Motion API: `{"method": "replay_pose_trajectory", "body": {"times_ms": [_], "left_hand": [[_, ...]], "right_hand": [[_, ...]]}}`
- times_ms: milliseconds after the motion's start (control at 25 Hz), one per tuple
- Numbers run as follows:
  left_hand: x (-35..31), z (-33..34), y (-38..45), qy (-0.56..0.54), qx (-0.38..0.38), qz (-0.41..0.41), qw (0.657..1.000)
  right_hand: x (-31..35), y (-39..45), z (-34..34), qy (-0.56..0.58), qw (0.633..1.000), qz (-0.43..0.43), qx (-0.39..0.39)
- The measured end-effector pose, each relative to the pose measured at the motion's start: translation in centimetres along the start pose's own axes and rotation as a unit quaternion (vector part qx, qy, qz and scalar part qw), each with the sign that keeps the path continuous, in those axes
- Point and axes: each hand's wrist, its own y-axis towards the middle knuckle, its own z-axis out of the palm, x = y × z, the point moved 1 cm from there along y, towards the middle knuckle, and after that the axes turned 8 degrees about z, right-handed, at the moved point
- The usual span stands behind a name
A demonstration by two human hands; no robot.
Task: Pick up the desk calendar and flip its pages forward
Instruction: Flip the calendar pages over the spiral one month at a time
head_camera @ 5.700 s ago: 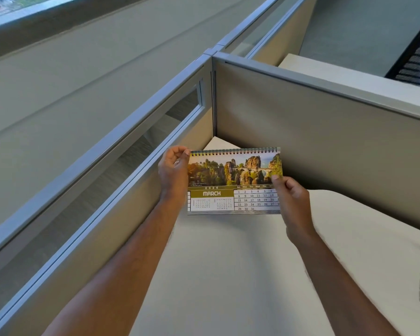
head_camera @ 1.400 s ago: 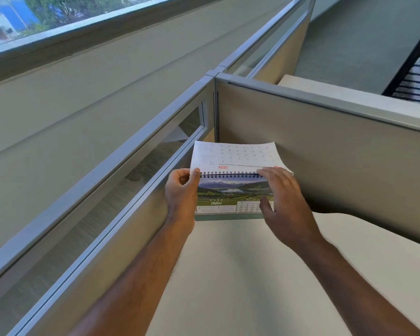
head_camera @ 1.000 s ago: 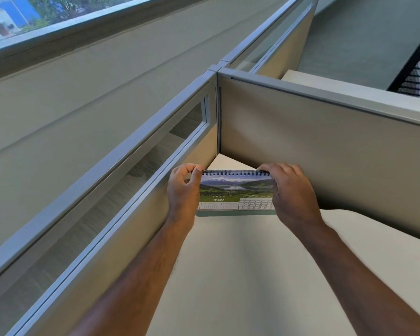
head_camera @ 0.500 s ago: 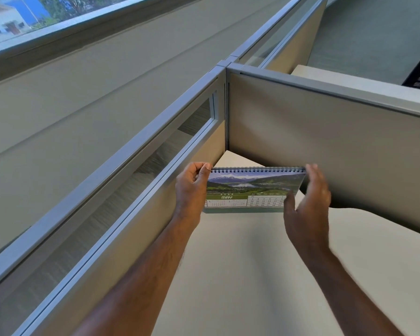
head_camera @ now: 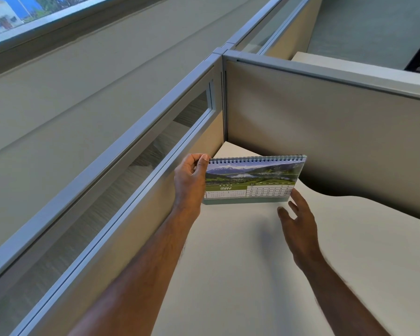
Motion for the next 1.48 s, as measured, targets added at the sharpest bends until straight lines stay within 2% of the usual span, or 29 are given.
{"method": "replay_pose_trajectory", "body": {"times_ms": [240, 720, 840, 960, 1080, 1480], "left_hand": [[-0.2, -0.1, 0.0, -0.004, 0.004, -0.016, 1.000], [-0.5, -0.1, -0.2, -0.014, 0.014, -0.031, 0.999], [-0.8, -0.1, -0.2, -0.030, 0.014, -0.043, 0.999], [-1.1, -0.4, -0.2, -0.070, 0.012, -0.081, 0.994], [-1.2, -0.7, -0.3, -0.093, 0.021, -0.087, 0.992], [-1.8, -1.7, -0.1, -0.138, 0.085, -0.114, 0.980]], "right_hand": [[0.6, 0.6, -1.0, 0.014, 0.996, -0.042, -0.076], [1.9, -0.2, -2.6, -0.100, 0.986, -0.082, -0.102], [2.4, -0.9, -2.7, -0.101, 0.987, -0.068, -0.103], [3.3, -1.6, -3.1, -0.069, 0.994, -0.020, -0.080], [4.9, -2.5, -3.8, 0.010, 0.999, 0.008, -0.031], [13.4, -3.2, -5.3, 0.118, 0.992, -0.040, 0.038]]}}
